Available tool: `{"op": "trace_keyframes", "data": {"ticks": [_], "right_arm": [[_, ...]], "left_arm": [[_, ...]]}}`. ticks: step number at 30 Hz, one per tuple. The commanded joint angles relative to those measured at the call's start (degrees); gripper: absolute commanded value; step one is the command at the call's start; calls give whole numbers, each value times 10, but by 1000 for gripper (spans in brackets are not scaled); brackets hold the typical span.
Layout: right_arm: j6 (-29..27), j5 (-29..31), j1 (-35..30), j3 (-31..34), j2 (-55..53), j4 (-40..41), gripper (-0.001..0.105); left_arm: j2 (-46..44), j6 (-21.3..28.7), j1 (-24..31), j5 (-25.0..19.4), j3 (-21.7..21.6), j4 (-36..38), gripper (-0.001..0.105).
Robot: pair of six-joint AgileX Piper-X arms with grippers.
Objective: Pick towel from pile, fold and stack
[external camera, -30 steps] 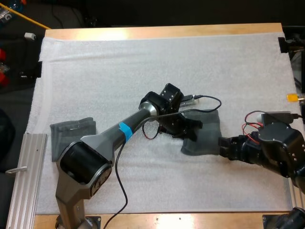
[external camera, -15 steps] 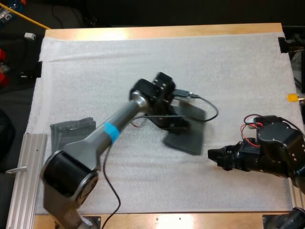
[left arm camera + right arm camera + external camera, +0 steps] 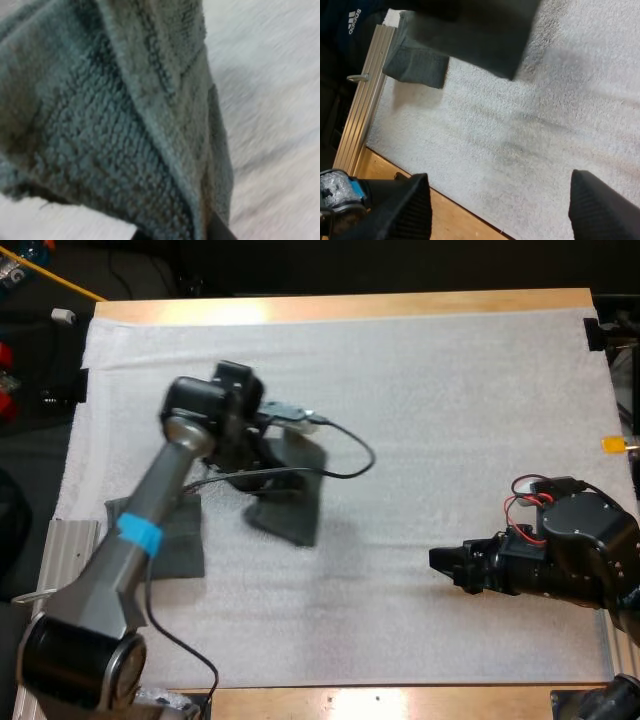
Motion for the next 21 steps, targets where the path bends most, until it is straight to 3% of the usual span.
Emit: {"op": "trace_keyframes", "data": {"ticks": [1,12,21], "right_arm": [[-2,-6,0,-4,1,-4,58],[-2,-6,0,-4,1,-4,58],[-2,-6,0,-4,1,-4,58]], "left_arm": [[-14,15,21,-10,-5,27,0],[-57,32,175,-10,0,63,0],[-57,58,238,-10,82,33,0]]}}
